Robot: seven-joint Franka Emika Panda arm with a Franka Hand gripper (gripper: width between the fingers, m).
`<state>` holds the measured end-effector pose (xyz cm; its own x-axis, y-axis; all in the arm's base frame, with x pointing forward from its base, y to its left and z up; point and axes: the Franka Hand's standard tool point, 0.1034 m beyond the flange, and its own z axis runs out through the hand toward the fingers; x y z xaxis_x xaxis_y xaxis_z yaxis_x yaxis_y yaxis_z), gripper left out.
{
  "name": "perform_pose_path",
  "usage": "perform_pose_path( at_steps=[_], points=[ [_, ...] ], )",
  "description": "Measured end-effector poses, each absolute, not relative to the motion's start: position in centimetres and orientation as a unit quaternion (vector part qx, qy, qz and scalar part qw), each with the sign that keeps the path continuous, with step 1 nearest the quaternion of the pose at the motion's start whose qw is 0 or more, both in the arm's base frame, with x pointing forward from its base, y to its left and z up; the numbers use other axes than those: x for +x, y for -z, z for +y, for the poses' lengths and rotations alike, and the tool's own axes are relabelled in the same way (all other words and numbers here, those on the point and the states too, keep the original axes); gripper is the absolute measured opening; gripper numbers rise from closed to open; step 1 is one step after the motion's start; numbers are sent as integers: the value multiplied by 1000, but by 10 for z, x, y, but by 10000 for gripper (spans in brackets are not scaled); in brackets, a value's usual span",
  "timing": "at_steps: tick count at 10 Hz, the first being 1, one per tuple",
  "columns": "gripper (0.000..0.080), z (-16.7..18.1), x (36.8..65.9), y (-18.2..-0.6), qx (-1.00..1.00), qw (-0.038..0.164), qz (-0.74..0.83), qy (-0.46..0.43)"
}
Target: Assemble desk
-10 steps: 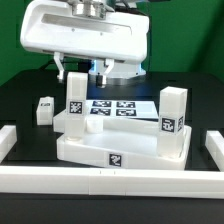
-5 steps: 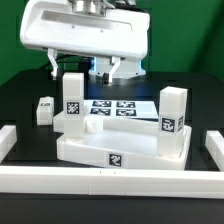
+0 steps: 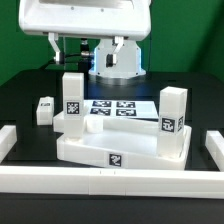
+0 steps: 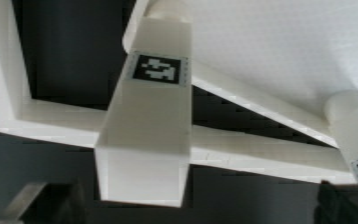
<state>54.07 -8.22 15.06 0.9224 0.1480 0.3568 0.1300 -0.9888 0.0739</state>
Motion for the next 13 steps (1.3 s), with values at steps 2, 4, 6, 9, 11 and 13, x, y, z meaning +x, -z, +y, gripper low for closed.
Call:
perform_pose_path(
  at_steps=[2,4,6,9,11,13],
  points=[
    [649,-76,535,-141,987,6,85,-138],
    [649,-78,539,-145,993,-6,89,-71],
    [649,-84,542,-142,995,-15,101,-14],
    [649,-84,545,-140,995,-16,101,-12],
    [649,-96,551,-138,996,-6,89,-26],
    [649,-106,554,-139,996,-1,86,-32]
  ],
)
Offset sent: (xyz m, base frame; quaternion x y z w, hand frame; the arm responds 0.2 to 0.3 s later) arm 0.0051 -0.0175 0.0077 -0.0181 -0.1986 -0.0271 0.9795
